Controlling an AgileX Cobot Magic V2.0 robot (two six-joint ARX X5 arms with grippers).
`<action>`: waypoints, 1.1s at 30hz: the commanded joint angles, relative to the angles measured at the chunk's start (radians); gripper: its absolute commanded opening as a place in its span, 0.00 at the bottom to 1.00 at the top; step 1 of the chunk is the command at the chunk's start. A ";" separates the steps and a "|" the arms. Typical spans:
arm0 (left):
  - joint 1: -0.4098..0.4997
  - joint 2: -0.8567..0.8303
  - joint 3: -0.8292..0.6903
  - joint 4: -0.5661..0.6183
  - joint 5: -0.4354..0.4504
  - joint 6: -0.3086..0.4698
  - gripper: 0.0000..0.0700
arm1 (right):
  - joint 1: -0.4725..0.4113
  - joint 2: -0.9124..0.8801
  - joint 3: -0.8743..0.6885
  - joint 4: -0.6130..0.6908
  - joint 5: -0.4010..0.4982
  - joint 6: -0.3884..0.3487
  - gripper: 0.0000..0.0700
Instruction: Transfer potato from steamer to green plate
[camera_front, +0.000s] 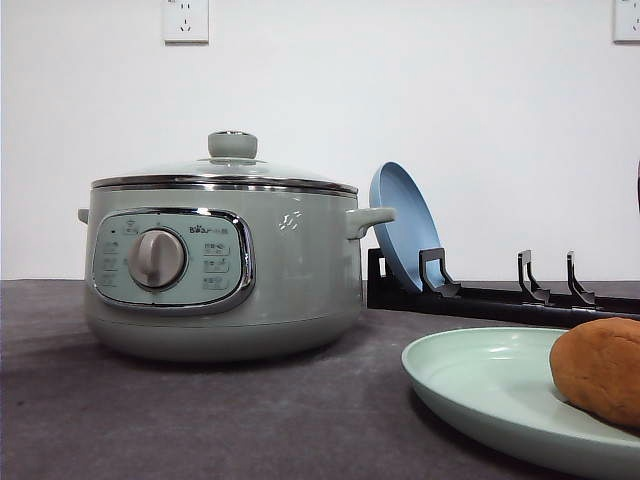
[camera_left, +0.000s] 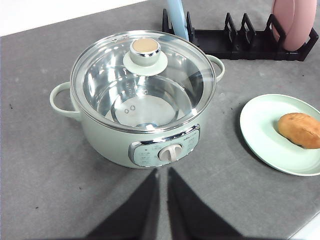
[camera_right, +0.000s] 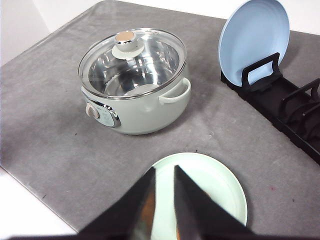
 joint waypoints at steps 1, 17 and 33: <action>-0.006 0.002 0.010 0.011 0.000 -0.005 0.00 | 0.005 0.003 0.013 0.010 0.000 -0.002 0.05; 0.086 -0.018 -0.019 0.033 0.009 -0.005 0.00 | 0.005 0.003 0.013 0.010 -0.001 -0.002 0.05; 0.447 -0.422 -0.799 0.681 0.023 -0.005 0.00 | 0.005 0.003 0.013 0.010 -0.001 -0.002 0.05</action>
